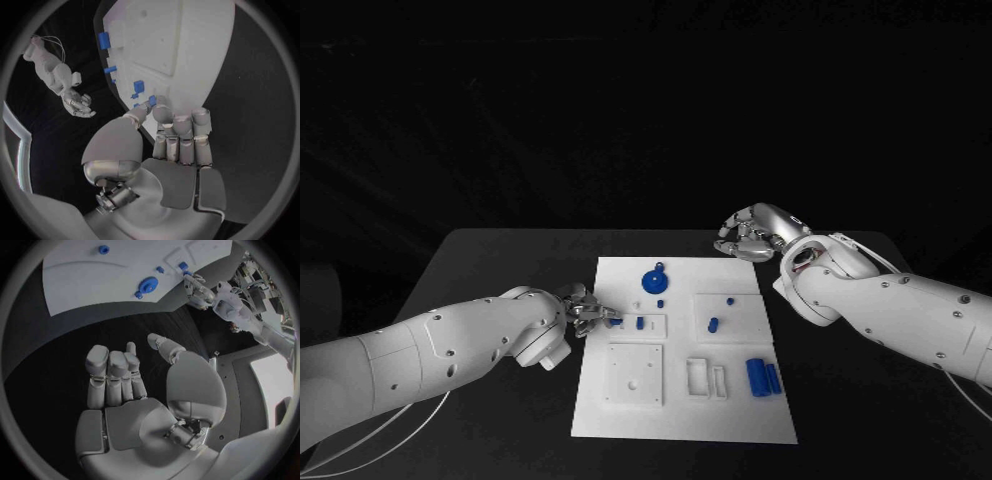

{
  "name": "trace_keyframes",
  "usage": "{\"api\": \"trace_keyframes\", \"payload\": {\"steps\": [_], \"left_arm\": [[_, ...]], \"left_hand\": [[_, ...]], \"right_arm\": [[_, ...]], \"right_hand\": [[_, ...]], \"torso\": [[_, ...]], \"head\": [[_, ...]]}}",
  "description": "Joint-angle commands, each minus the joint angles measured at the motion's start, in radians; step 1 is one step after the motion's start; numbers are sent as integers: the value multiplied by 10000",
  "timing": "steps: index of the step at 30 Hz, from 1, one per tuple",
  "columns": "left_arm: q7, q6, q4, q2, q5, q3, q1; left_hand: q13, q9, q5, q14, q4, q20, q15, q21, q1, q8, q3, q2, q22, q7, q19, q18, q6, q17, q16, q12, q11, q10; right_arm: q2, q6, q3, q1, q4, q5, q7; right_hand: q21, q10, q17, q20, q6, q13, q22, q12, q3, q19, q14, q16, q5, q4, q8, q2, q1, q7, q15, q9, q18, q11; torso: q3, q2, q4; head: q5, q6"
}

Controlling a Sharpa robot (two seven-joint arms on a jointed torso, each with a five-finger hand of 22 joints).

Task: Assemble the parts on the task board

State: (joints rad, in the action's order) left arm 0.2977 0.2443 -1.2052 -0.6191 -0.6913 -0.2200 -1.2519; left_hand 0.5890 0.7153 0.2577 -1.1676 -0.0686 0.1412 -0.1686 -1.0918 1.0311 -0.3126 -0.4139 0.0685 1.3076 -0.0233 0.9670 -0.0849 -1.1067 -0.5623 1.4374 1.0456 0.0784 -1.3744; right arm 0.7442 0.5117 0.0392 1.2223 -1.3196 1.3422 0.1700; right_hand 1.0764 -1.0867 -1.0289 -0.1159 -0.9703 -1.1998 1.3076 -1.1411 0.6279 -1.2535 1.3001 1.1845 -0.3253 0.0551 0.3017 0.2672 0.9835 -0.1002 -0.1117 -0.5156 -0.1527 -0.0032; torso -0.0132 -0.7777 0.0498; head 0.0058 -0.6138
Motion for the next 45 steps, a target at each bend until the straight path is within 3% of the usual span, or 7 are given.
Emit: {"api": "trace_keyframes", "payload": {"steps": [1, 7, 17, 25, 35, 41, 45], "left_arm": [[-151, -58, -78, -16, 100, 55, -59], [-60, -122, -219, -70, -33, 65, -171], [219, -392, -306, -65, -684, 66, -277], [744, -1024, -385, -6, -1967, 70, -404], [791, -980, -362, 1, -2055, 72, -499], [88, -252, -445, -108, -1450, 69, -500], [-515, 549, -712, -331, -1310, 67, -499]], "left_hand": [[-14, 42, 135, -126, -1918, 1176, -81, 14, -9, 26, -1999, -135, 129, -179, 57, 147, 213, 9, -7, 16, -71, 24], [-24, 166, 811, -112, -1905, 1168, -98, 7, -201, 67, -1988, -309, 147, -164, 43, 174, 238, 14, -4, 42, -53, 70], [-33, 482, 1166, -115, -1986, 1174, -152, -12, -427, -41, -1949, -573, 160, -101, 43, 188, 144, 15, 12, 79, 6, 90], [-40, 961, 2036, -191, -2185, 1215, -229, -60, -697, -176, -1963, -609, 167, -19, 95, 169, 87, 2, 70, 145, 87, 24], [-47, 1118, 2332, -225, -2214, 1231, -257, -79, -676, -221, -2009, -645, 170, 11, 114, 156, 69, -2, 89, 159, 121, -6], [-70, 1236, 1969, -227, -2145, 1244, -244, -82, -667, -155, -2023, -527, 152, -13, 149, 149, 186, 19, 60, 140, 96, -3], [-181, 1142, 389, -38, -2043, 1223, -66, 60, -535, 235, -2072, -17, 81, -206, 56, 157, 739, 154, -205, -88, -84, 279]], "right_arm": [[0, -58, 3, -5, -10, 34, -93], [-14, -59, 3, -5, 5, 34, -93], [-18, -70, 3, -5, 12, 34, -92], [-28, -79, 3, -5, 11, 32, -93], [-27, -75, 3, -5, 5, 30, -91], [-21, -68, 3, -5, 11, 25, -109], [-17, -78, 3, -5, 13, -11, -155]], "right_hand": [[-65, 82, -17, -56, -17, 13, 82, 37, 21, -2, 66, -55, -66, -43, -67, 23, -82, -70, -24, -13, -1091, -18], [-66, 82, -18, -56, -17, 14, 82, 37, 22, -2, 66, -55, -66, -43, -67, 22, -81, -70, -24, -14, -1091, -18], [-67, 82, -19, -58, -16, 15, 84, 36, 25, -3, 67, -56, -65, -38, -68, 24, -74, -70, -24, -15, -1091, -17], [-68, 82, -19, -59, -17, 16, 84, 36, 28, -3, 67, -57, -65, -32, -69, 25, -66, -70, -24, -17, -1091, -18], [-68, 83, -20, -59, -17, 16, 85, 35, 30, -3, 67, -57, -63, -25, -69, 26, -58, -70, -24, -18, -1091, -18], [-69, 83, -21, -60, -17, 17, 86, 35, 33, -3, 67, -58, -61, -19, -69, 27, -50, -70, -24, -19, -1091, -18], [-69, 83, -21, -61, -17, 17, 86, 35, 34, -3, 67, -58, -60, -16, -70, 27, -46, -70, -24, -19, -1091, -18]], "torso": [[-3, 5, 11], [-7, 6, 8], [-10, -2, -14], [-7, -3, -13], [-3, -2, -17], [3, 4, 3], [5, 13, 3]], "head": [[27, 0], [53, 8], [84, 12], [89, -9], [84, -16], [58, -6], [42, -14]]}}
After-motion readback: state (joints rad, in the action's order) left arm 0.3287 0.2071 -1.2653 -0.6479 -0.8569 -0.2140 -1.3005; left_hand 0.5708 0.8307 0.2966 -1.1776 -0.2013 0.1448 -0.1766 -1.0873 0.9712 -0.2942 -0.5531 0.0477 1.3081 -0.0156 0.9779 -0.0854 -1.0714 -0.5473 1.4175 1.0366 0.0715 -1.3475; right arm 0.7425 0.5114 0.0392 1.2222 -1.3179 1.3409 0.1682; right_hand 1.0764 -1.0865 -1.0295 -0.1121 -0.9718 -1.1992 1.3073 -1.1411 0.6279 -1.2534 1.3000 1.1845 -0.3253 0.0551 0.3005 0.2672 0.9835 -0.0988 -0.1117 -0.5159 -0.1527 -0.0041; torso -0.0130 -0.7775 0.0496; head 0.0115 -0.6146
